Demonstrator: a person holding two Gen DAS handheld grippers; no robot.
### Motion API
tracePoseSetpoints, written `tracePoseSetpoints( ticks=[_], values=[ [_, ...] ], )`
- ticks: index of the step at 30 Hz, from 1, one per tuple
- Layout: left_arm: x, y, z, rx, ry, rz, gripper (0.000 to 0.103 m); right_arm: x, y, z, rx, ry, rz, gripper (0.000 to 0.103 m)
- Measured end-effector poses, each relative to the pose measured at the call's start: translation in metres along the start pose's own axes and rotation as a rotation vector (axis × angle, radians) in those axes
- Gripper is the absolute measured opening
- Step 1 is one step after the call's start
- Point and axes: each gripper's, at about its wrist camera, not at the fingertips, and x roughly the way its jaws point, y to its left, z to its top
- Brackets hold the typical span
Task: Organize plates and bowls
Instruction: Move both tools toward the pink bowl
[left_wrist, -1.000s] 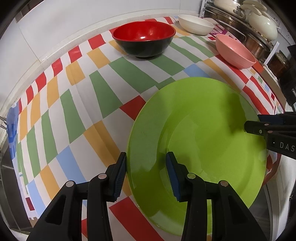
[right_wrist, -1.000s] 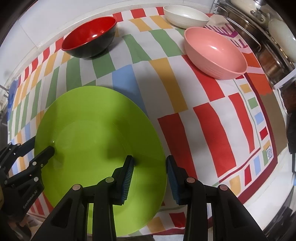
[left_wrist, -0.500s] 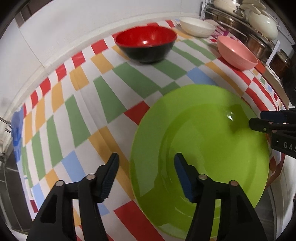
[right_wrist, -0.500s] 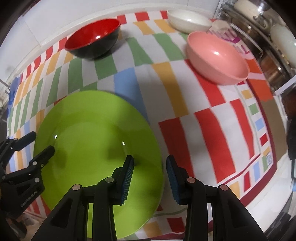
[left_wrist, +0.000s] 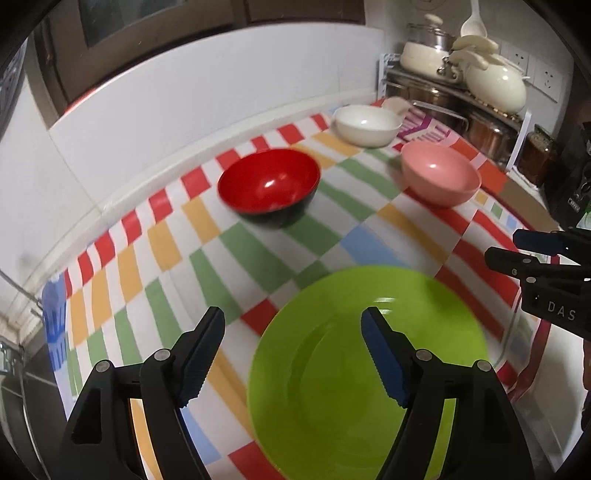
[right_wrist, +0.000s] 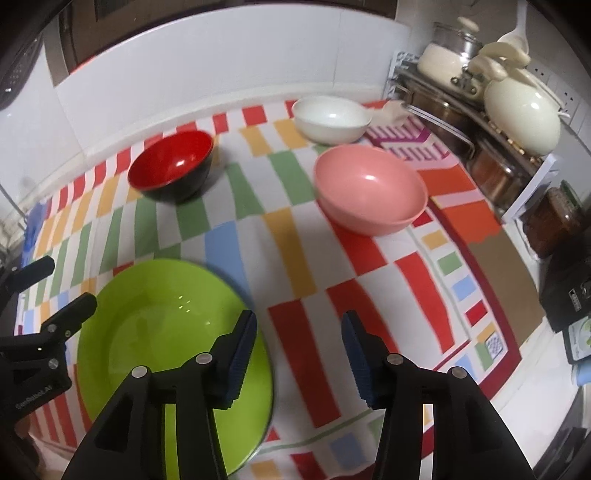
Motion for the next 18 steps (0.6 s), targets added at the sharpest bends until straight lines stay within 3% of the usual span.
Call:
tracePoseSetpoints(
  ticks=[8, 18],
  values=[
    [0.005, -0.028, 0.027, 0.019, -0.03, -0.033, 0.076, -0.013, -0.035, 0.014, 0.03, -0.107, -0.072, 0.049],
    [0.016, -0.061, 0.066, 0.034, -0.074, -0.049, 0.075, -0.011, -0.075, 0.036, 0.054, -0.166, -0.065, 0.049]
  ],
)
